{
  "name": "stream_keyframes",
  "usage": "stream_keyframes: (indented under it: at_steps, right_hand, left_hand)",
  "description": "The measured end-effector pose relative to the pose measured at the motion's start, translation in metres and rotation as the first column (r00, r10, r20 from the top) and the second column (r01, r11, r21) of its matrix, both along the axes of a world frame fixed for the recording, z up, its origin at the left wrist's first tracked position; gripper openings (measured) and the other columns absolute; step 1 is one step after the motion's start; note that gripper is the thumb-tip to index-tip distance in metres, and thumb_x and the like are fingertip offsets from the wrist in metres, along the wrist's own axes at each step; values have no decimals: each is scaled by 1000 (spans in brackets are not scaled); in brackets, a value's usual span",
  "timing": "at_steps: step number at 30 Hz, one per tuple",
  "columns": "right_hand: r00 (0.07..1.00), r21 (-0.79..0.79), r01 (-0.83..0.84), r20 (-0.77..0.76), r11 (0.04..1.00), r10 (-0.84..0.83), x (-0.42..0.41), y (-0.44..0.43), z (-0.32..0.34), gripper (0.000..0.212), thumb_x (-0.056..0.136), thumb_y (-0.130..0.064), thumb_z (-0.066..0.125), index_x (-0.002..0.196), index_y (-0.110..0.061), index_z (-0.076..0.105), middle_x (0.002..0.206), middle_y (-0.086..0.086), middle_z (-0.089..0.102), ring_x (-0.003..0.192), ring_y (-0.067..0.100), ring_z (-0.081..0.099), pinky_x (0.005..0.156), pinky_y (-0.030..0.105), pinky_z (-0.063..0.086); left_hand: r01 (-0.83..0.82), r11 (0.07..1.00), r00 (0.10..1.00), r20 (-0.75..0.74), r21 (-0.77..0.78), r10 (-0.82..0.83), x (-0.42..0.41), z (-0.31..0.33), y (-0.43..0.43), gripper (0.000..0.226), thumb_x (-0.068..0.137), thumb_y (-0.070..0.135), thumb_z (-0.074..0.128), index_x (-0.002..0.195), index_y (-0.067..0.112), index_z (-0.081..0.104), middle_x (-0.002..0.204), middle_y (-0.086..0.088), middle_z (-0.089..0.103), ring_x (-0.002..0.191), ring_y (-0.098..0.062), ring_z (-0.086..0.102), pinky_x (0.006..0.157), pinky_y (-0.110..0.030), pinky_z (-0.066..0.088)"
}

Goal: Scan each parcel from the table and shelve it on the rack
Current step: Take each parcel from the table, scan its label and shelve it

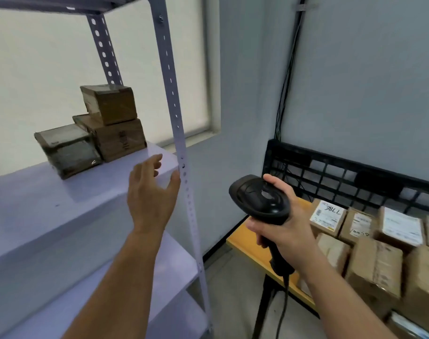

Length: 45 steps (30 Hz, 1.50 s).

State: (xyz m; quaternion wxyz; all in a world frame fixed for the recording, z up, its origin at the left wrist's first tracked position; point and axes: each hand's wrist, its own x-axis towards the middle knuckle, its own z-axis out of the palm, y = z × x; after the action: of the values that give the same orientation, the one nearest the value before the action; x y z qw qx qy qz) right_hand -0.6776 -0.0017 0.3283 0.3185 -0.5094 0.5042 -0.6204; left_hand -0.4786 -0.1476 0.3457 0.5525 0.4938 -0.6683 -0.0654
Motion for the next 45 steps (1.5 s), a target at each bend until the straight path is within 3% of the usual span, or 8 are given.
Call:
stream_keyframes:
  at_steps: [8,14,18,24,32,41,43,45]
  right_hand:
    - [995,13,98,-18,995,-98,-52,65,-23,82,73,7,79,131,-41,47,116,1,59,60,13,63,50,35,55]
    - [967,-20,239,-85,971,-240,-102,109,-34,82,61,-29,85,133,-42,48,124,-17,58,106,15,63,89,40,54]
    - [954,-8,294,-56,956,-294,-127,134,-39,81,60,-32,84,131,-44,48,125,-10,58,88,20,62,76,34,54]
    - [913,38,407,-21,913,-407,-143,159,-44,80,70,3,83,128,-39,49,123,-2,57,64,10,64,50,31,55]
    - [848,103,530,-56,842,-527,-152,164,-49,81,70,-1,85,130,-43,49,123,-5,58,65,9,66,52,32,56]
    - [806,145,591,-107,793,-582,-143,147,-47,81,72,5,80,131,-40,47,124,-5,55,64,13,67,54,32,57]
    - [804,140,595,-119,792,-583,-138,139,-48,81,72,6,80,131,-37,47,124,-7,53,63,9,66,52,28,56]
    - [814,150,580,-112,800,-570,-134,133,-52,81,72,7,79,131,-39,47,125,-4,53,61,11,65,52,30,56]
  left_hand:
    - [270,902,933,140,337,-332,-100,-63,67,45,90,31,64,132,20,54,127,-3,55,118,-21,50,91,-34,43]
    - [350,791,819,247,502,-519,-167,-86,109,50,95,37,55,142,24,44,139,0,48,128,-20,41,95,-31,36]
    - [348,720,739,296,600,-605,-200,-103,124,51,97,38,51,145,24,40,142,-2,46,130,-22,40,100,-35,37]
    - [351,636,569,383,687,-728,-242,-127,131,51,100,40,43,148,27,33,143,-1,44,130,-23,38,103,-40,38]
    - [273,585,349,488,764,-800,-286,-165,110,49,100,41,34,147,25,33,149,-7,37,130,-30,36,106,-41,35]
    - [163,589,376,502,792,-779,-278,-169,79,57,89,68,43,124,23,41,121,-7,57,108,-26,52,87,-36,46]
    - [149,494,453,385,857,-804,-271,-164,69,54,89,60,51,127,23,40,116,-2,60,98,-21,54,81,-34,49]
    - [195,273,619,98,942,-779,-262,-156,63,53,90,39,61,134,19,38,111,0,57,92,-18,52,76,-32,47]
